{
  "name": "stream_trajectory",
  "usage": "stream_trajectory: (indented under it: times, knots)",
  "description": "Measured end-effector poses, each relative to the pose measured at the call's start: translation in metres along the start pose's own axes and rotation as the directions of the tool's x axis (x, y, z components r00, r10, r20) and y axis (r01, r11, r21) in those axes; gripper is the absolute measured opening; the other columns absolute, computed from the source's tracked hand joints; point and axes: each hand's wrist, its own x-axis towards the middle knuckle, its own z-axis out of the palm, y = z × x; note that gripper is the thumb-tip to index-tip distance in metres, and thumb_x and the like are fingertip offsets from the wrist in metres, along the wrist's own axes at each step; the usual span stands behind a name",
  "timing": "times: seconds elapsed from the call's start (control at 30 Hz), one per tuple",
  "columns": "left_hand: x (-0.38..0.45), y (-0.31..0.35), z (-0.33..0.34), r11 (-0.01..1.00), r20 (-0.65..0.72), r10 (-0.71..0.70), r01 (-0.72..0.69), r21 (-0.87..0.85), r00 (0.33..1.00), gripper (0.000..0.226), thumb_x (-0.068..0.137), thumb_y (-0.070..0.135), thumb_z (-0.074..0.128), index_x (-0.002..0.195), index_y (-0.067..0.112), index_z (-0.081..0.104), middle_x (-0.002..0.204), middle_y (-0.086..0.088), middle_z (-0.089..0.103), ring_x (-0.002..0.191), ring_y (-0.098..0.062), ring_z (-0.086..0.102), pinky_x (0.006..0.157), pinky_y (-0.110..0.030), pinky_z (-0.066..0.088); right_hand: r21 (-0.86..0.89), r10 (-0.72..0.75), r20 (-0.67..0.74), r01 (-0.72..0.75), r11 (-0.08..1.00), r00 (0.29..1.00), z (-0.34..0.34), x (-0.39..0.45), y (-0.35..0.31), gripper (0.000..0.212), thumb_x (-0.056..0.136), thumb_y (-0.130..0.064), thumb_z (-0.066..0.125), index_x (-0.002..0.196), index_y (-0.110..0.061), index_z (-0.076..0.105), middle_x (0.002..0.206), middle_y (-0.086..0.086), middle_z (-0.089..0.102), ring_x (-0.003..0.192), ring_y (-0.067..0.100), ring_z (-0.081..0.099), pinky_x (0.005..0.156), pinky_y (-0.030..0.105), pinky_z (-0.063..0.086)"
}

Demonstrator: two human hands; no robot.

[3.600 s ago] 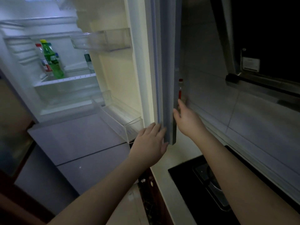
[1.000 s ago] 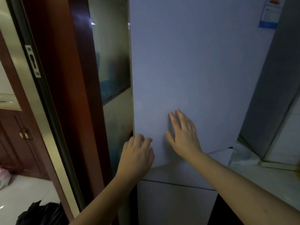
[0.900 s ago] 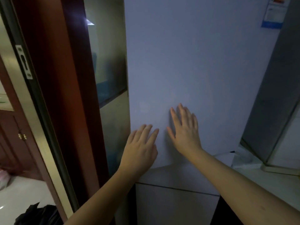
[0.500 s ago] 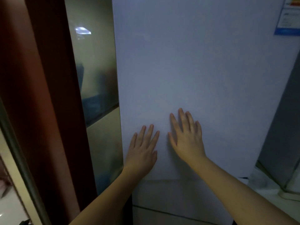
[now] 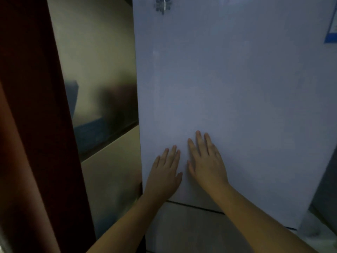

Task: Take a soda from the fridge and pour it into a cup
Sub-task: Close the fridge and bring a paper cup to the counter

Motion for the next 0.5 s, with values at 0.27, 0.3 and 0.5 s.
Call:
stream_trajectory:
  times: [0.27, 0.3, 0.5]
  knots:
    - [0.004, 0.007, -0.003, 1.000, 0.059, -0.008, 0.009, -0.023, 0.998, 0.076, 0.101, 0.047, 0.033, 0.153, 0.017, -0.014, 0.160, -0.002, -0.021, 0.149, -0.021, -0.009, 0.122, -0.038, 0.009, -0.007, -0.039, 0.038, 0.039, 0.999, 0.999, 0.004, 0.002, 0.006, 0.077, 0.084, -0.030, 0.064, 0.151, -0.016, 0.028, 0.160, 0.015, 0.008, 0.147, 0.035, 0.009, 0.115, 0.046, 0.021]
    - [0.004, 0.008, -0.005, 1.000, 0.065, -0.005, 0.006, -0.020, 0.998, 0.076, 0.101, 0.047, 0.033, 0.153, 0.016, -0.013, 0.160, -0.002, -0.021, 0.150, -0.021, -0.008, 0.122, -0.037, 0.009, -0.006, -0.038, 0.048, 0.038, 0.999, 0.998, 0.003, 0.002, 0.007, 0.078, 0.083, -0.030, 0.064, 0.151, -0.017, 0.027, 0.160, 0.014, 0.007, 0.147, 0.035, 0.008, 0.115, 0.046, 0.019]
    - [0.001, 0.007, -0.021, 0.998, 0.066, -0.007, 0.011, -0.059, 0.998, 0.070, 0.101, 0.047, 0.034, 0.155, 0.017, 0.003, 0.163, -0.001, -0.007, 0.150, -0.018, 0.003, 0.121, -0.036, 0.013, 0.020, -0.048, 0.056, 0.047, 0.999, 0.997, -0.008, -0.002, 0.006, 0.071, 0.087, -0.035, 0.060, 0.149, -0.016, 0.031, 0.160, 0.012, 0.012, 0.147, 0.031, 0.012, 0.117, 0.044, 0.014]
